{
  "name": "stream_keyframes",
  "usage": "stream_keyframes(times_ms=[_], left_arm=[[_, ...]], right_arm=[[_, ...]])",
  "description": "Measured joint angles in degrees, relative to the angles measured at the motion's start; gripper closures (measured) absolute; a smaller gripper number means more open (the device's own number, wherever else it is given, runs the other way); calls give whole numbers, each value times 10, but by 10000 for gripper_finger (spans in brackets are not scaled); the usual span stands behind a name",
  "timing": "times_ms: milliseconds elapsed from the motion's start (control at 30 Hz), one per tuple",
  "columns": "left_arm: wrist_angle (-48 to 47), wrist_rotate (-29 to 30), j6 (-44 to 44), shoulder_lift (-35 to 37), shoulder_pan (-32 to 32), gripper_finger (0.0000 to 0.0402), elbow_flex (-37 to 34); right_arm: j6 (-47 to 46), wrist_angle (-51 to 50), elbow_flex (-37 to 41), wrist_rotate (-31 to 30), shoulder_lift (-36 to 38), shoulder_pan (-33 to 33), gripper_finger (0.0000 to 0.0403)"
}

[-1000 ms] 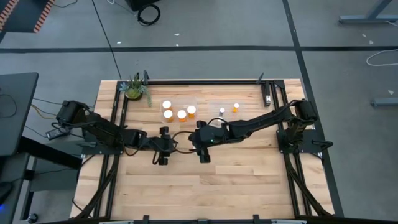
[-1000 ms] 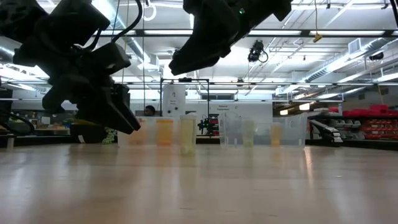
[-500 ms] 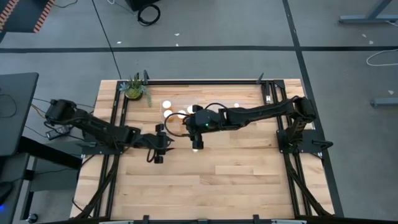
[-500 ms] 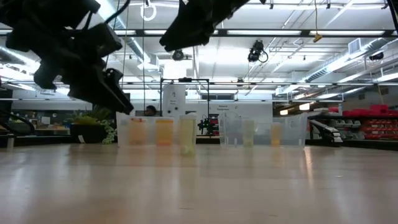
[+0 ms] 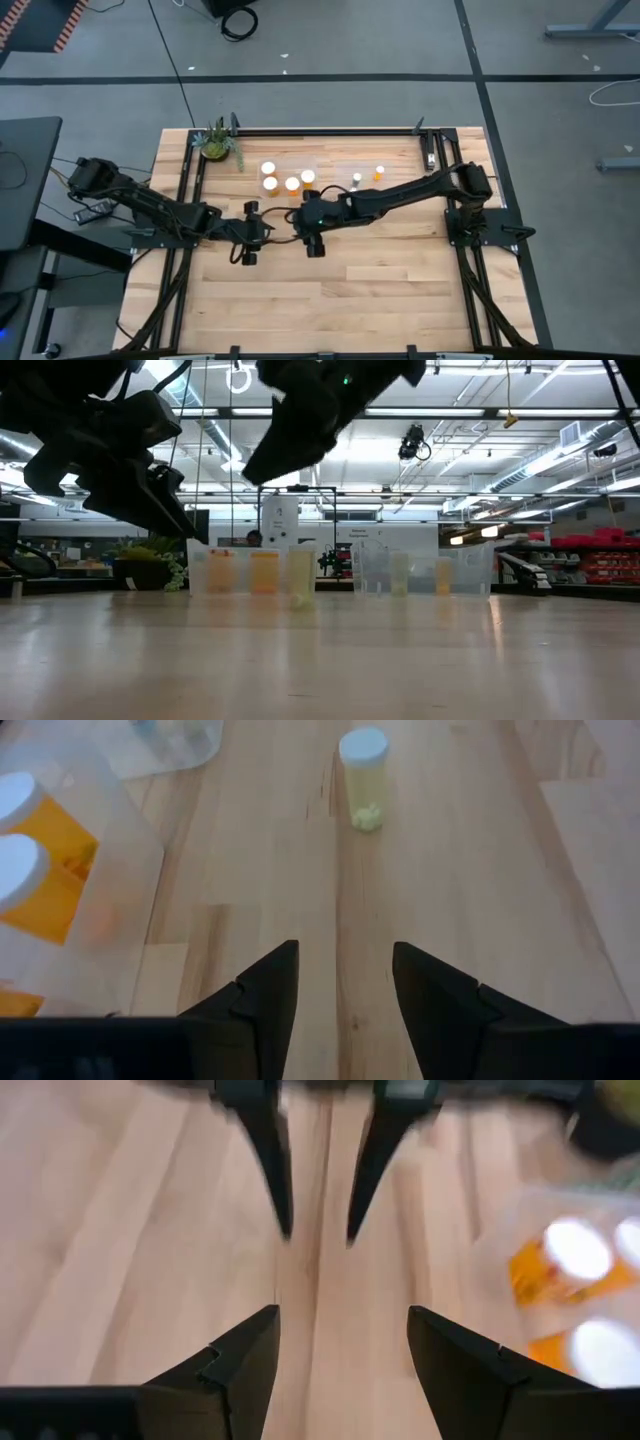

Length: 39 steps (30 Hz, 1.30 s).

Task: Pick and place medicine bottles into bin by pill shape (circle, oval)
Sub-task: Put the small yellow pill bottle into the right transparent bin

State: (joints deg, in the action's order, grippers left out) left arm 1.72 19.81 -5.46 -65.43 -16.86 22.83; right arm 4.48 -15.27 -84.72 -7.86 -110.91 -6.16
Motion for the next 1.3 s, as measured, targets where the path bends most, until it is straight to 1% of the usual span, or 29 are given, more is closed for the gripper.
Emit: stream_keyframes(times_ms=[200, 433, 567, 967, 1300], left_arm=[[-3, 1, -9, 0, -1, 230, 0], [-3, 1, -17, 0, -1, 230, 0], [-3, 1, -18, 0, -1, 230, 0], [-2, 1, -25, 0, 0, 230, 0], [-2, 1, -25, 0, 0, 230, 0]], right_arm=[[-26, -16, 0, 9, -35, 0, 176], [-43, -36, 0, 34, -54, -4, 176], [-49, -50, 0, 37, -64, -8, 176], [-48, -108, 0, 36, -69, -19, 176], [-54, -118, 0, 34, -69, -19, 178]])
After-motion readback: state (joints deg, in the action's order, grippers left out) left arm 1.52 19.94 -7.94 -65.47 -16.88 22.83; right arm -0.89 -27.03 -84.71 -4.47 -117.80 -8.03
